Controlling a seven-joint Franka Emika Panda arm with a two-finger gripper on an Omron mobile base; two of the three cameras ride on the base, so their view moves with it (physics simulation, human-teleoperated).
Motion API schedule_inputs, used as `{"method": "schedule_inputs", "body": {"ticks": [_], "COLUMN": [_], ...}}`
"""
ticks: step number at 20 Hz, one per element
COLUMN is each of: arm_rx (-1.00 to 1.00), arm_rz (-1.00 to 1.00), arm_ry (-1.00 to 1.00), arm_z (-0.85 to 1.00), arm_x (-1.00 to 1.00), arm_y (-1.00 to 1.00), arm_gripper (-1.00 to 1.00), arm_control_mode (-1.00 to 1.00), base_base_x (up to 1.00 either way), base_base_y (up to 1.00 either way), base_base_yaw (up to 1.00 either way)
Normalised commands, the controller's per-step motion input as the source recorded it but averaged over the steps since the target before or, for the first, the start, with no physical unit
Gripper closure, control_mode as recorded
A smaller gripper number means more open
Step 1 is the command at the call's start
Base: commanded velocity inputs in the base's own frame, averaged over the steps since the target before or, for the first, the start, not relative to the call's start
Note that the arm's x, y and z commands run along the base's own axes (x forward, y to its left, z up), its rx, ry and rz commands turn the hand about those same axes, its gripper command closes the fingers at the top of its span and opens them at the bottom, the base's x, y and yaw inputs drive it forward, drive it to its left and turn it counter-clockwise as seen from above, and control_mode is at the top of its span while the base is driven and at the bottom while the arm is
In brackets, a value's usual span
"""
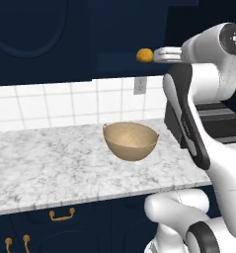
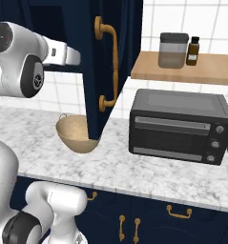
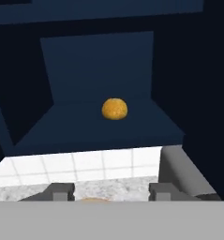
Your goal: Open the cabinet, pick up the bread from the cabinet and place it in the basket. Then move the basket to the dining counter.
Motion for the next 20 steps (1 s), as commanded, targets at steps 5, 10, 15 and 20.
{"method": "schedule_inputs", "body": {"ticks": [5,10,15,20], "arm_rx": [-0.01,-0.02,-0.01,0.0], "arm_rz": [0.02,0.02,0.0,0.0], "arm_ry": [0.01,0.02,0.0,0.01], "arm_z": [-0.09,-0.17,-0.02,-0.16], "arm_x": [0.57,0.53,0.52,0.56], "arm_y": [-0.03,-0.05,-0.04,-0.04], "arm_gripper": [-1.0,-1.0,-1.0,-1.0], "arm_control_mode": [-1.0,-1.0,-1.0,-1.0], "base_base_x": [0.0,0.0,0.0,0.0], "base_base_y": [0.0,0.0,0.0,0.0], "base_base_yaw": [0.0,0.0,0.0,0.0]}}
